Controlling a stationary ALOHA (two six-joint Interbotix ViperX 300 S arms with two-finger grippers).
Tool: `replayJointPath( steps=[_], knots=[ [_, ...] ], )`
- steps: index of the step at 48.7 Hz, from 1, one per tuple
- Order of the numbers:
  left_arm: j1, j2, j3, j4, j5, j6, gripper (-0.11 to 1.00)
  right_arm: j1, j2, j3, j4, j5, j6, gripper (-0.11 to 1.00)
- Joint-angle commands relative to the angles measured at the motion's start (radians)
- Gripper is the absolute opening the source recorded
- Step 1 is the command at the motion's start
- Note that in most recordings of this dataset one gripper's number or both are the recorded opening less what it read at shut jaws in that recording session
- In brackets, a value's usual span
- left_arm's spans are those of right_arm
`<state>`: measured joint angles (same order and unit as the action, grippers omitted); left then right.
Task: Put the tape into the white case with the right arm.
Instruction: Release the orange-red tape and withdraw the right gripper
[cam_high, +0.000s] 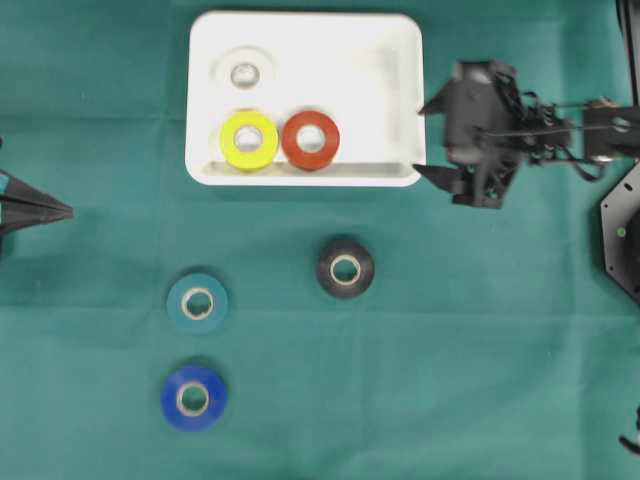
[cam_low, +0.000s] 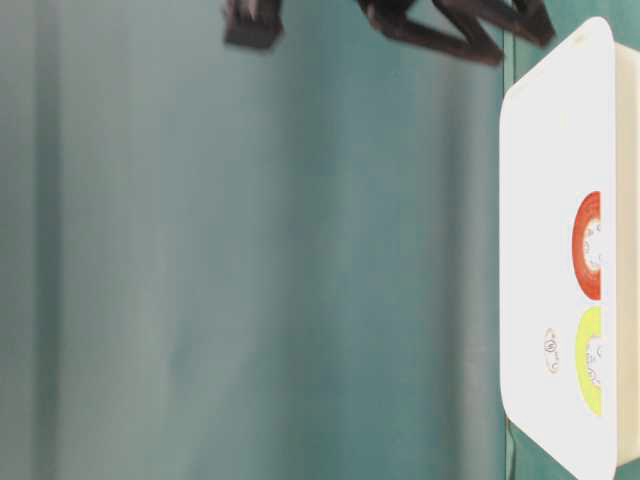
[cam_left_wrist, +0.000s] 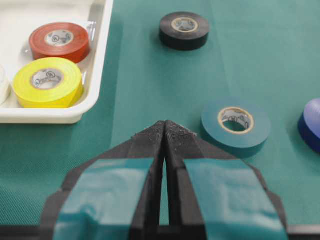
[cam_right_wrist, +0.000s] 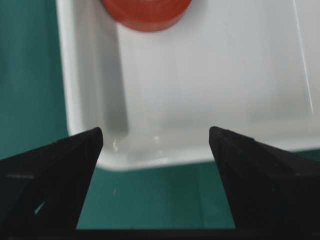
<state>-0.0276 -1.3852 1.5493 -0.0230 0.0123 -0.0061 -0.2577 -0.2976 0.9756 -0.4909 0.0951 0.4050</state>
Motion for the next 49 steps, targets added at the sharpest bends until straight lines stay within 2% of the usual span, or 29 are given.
replayJointPath(
  steps=[1,21,36,43,49],
  knots=[
    [0.005,0.006,-0.014,-0.002,-0.005,0.000,0.00,-0.003,-0.075,0.040,0.002,-0.020,0.003,0.57],
    [0.006,0.008,-0.014,0.000,-0.005,0.000,0.00,-0.012,-0.311,0.232,0.005,-0.018,0.005,0.57],
    [0.009,0.006,-0.012,-0.002,-0.005,0.000,0.00,-0.009,-0.393,0.295,0.005,-0.054,0.005,0.57],
    [0.009,0.008,-0.012,-0.002,-0.005,0.000,0.00,0.020,-0.393,0.305,0.005,-0.094,0.005,0.57],
    [0.009,0.008,-0.012,0.000,-0.005,0.000,0.00,0.095,-0.393,0.313,0.006,-0.120,0.005,0.57]
  ],
)
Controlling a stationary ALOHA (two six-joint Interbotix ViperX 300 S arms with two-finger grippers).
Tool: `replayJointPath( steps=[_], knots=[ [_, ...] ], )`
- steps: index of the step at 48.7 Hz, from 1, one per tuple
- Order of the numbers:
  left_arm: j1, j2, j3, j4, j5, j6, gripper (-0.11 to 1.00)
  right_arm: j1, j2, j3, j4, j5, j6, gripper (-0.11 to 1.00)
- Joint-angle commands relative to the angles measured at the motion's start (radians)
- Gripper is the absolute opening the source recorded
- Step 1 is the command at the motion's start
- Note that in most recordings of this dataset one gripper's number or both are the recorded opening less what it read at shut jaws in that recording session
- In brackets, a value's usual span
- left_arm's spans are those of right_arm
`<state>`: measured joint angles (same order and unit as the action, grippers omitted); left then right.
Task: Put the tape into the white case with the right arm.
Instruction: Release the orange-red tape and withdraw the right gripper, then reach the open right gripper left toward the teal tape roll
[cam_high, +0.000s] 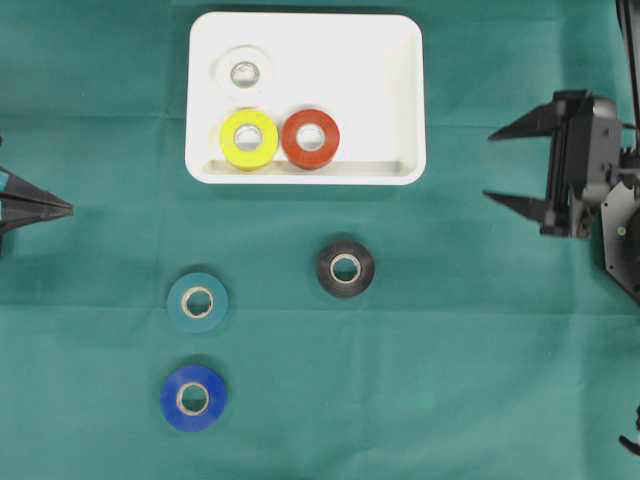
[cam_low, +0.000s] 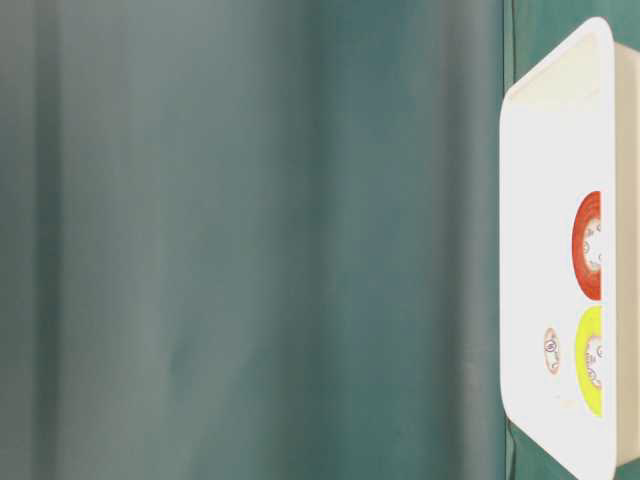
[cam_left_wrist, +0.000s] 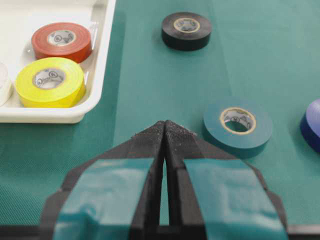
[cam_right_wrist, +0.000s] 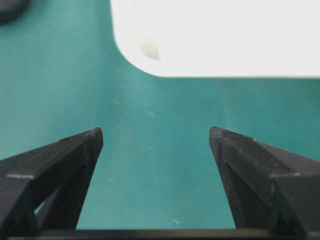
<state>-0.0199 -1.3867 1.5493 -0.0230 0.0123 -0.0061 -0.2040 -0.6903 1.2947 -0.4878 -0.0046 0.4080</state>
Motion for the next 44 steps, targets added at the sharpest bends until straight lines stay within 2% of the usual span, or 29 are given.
replayJointPath(
  steps=[1,10,17,27,37,44],
  knots=[
    [0.002,0.008,-0.012,-0.002,-0.005,0.000,0.00,0.057,0.000,-0.006,0.003,-0.018,0.002,0.57],
    [0.003,0.009,-0.012,0.000,-0.005,0.000,0.00,0.216,0.000,0.000,0.003,-0.018,0.003,0.57],
    [0.003,0.008,-0.012,0.000,-0.005,0.000,0.00,0.288,0.000,0.000,0.011,-0.017,0.020,0.57],
    [0.002,0.009,-0.012,0.000,-0.005,0.000,0.00,0.319,0.000,0.015,0.008,0.000,0.066,0.58],
    [0.002,0.009,-0.012,-0.002,-0.005,0.000,0.00,0.321,0.005,0.003,0.006,-0.005,0.067,0.57],
    [0.002,0.009,-0.012,0.000,-0.005,0.000,0.00,0.325,0.057,-0.040,0.003,-0.015,0.066,0.57]
  ],
)
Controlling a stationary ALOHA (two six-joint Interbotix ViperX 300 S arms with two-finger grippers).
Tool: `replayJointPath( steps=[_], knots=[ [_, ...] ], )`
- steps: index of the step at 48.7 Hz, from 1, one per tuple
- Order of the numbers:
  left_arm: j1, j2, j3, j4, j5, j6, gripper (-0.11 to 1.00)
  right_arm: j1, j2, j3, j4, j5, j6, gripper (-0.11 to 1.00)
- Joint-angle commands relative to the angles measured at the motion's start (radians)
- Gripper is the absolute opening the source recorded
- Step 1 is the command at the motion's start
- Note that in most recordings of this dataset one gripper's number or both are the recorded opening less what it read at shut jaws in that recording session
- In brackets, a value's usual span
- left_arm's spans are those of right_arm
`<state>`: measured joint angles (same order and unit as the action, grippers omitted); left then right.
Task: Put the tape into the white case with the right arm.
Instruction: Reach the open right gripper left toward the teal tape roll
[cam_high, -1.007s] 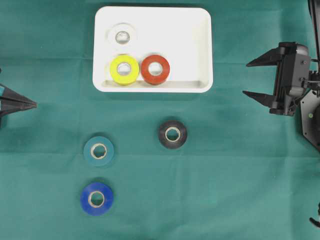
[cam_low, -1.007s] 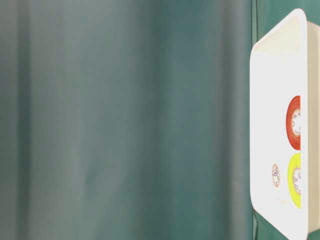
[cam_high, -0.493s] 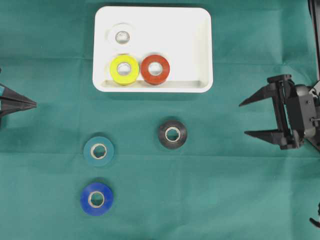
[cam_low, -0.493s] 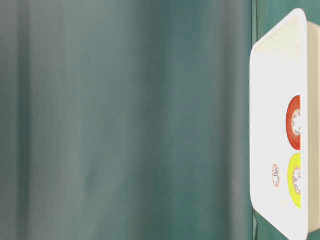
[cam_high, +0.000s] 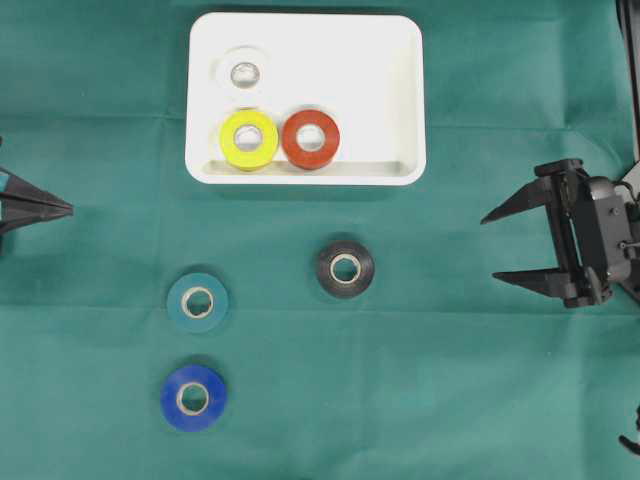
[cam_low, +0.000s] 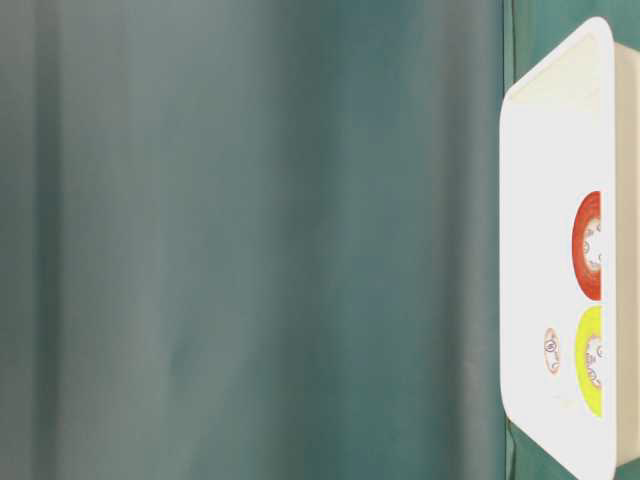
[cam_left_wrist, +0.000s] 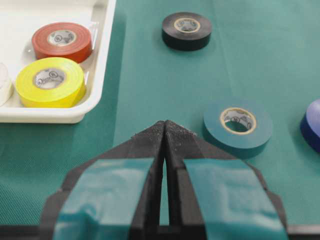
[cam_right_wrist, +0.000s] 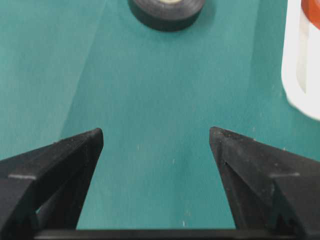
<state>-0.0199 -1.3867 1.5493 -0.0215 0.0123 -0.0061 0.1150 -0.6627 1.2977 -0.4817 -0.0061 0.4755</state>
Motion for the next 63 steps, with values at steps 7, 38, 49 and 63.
replayJointPath(
  steps=[7,38,49,63],
  knots=[
    [0.002,0.009,-0.012,-0.002,-0.005,0.002,0.00,0.009,0.123,-0.103,-0.008,-0.040,-0.006,0.57],
    [0.003,0.009,-0.012,-0.002,-0.005,0.002,0.00,0.009,0.666,-0.620,-0.011,-0.063,-0.006,0.57],
    [0.003,0.011,-0.012,-0.002,-0.005,0.002,0.00,0.009,0.819,-0.824,-0.011,-0.057,-0.006,0.57],
    [0.003,0.009,-0.012,-0.003,-0.005,0.002,0.00,0.009,0.979,-1.037,-0.012,-0.021,-0.005,0.57]
  ],
)
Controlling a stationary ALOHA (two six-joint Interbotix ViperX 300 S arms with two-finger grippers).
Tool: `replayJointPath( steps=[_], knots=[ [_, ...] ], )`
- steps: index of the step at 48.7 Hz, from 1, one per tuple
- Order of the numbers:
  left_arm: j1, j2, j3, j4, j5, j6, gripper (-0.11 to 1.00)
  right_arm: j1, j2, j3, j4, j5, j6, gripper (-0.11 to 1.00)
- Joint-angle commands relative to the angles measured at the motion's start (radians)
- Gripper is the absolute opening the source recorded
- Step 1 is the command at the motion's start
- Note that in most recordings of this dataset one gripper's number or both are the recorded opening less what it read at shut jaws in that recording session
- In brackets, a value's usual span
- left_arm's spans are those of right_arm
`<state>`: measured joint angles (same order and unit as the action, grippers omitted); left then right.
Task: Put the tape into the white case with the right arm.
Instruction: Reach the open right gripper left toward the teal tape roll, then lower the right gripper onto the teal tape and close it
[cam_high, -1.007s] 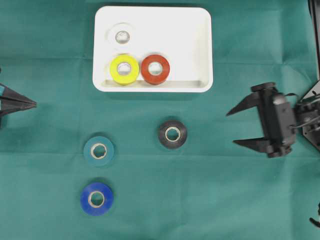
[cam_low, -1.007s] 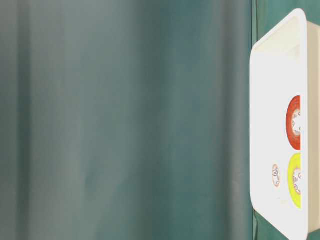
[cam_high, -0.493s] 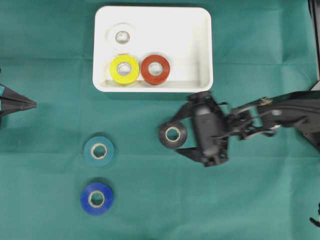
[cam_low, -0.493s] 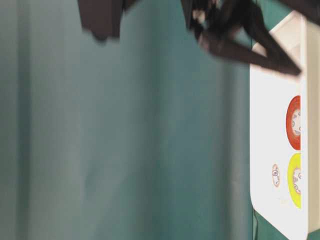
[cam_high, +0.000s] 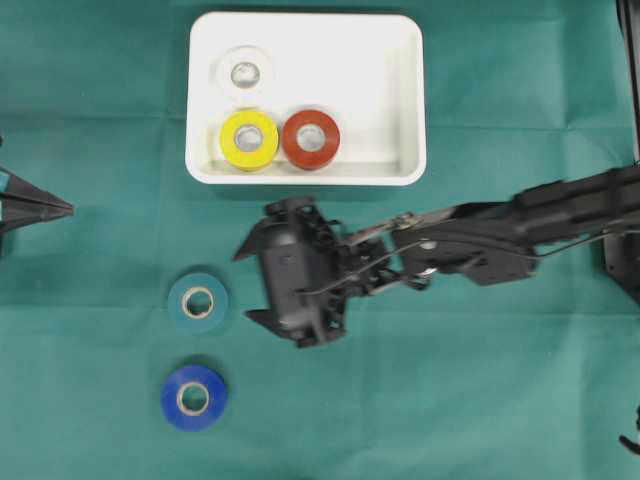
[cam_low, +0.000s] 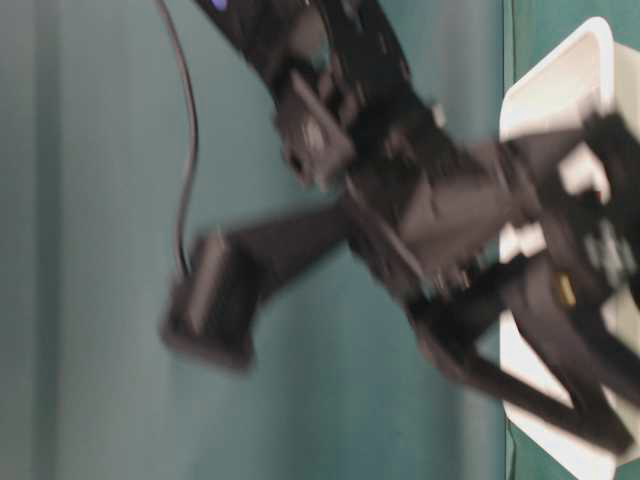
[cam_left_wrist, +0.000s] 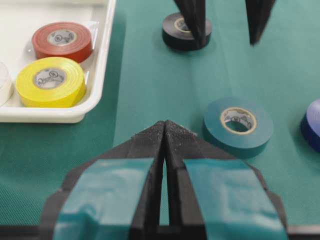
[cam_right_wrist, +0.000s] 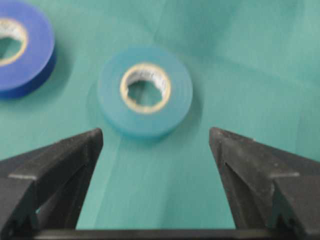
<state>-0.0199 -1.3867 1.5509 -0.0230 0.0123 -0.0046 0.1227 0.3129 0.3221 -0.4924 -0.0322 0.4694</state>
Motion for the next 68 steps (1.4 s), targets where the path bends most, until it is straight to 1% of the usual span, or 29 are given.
replayJointPath(
  steps=[1,12,20,34,36,45,49,68],
  knots=[
    [0.003,0.011,-0.012,-0.002,-0.005,-0.002,0.00,0.002,0.012,-0.074,0.000,0.009,0.002,0.57],
    [0.003,0.009,-0.014,-0.002,-0.005,-0.002,0.00,0.002,0.097,-0.201,0.000,0.066,0.003,0.57],
    [0.003,0.011,-0.012,0.000,-0.005,-0.002,0.00,0.002,0.146,-0.262,0.000,0.109,0.003,0.57],
    [0.003,0.009,-0.012,0.000,-0.005,-0.002,0.00,0.002,0.184,-0.298,0.000,0.166,0.008,0.57],
    [0.003,0.009,-0.012,0.000,-0.005,-0.002,0.00,0.002,0.187,-0.302,0.006,0.183,0.009,0.57],
    [0.002,0.011,-0.012,0.000,-0.005,-0.002,0.00,0.003,0.196,-0.341,0.025,0.310,0.061,0.57],
    [0.003,0.009,-0.012,0.000,-0.005,-0.002,0.00,0.003,0.201,-0.354,0.025,0.353,0.084,0.57],
    [0.003,0.009,-0.012,-0.002,-0.005,-0.002,0.00,0.018,0.253,-0.396,0.028,0.356,0.091,0.57]
  ],
)
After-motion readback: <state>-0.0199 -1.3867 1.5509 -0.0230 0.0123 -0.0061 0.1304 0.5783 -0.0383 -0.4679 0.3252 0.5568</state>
